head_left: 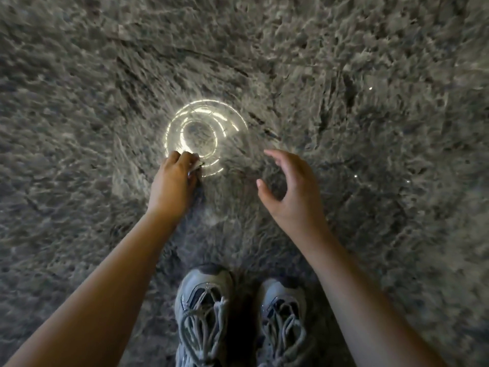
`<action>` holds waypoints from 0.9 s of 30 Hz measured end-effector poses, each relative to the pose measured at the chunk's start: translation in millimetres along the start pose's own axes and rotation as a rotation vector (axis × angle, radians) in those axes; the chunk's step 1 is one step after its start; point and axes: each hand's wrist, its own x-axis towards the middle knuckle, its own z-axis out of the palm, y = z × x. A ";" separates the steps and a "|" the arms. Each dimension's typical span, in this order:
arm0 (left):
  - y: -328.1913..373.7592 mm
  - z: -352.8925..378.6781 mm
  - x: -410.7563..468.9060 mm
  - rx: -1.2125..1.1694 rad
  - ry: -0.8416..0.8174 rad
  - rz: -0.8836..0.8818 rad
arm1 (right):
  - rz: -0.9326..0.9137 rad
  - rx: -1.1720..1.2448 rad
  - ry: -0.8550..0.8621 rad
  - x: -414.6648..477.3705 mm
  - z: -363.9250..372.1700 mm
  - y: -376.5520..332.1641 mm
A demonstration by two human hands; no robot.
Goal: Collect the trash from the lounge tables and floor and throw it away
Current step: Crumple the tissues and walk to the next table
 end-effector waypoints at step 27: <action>454.3 -282.6 -171.7 -0.209 -0.280 0.864 | 0.368 0.197 0.642 -124.5 -387.0 -194.6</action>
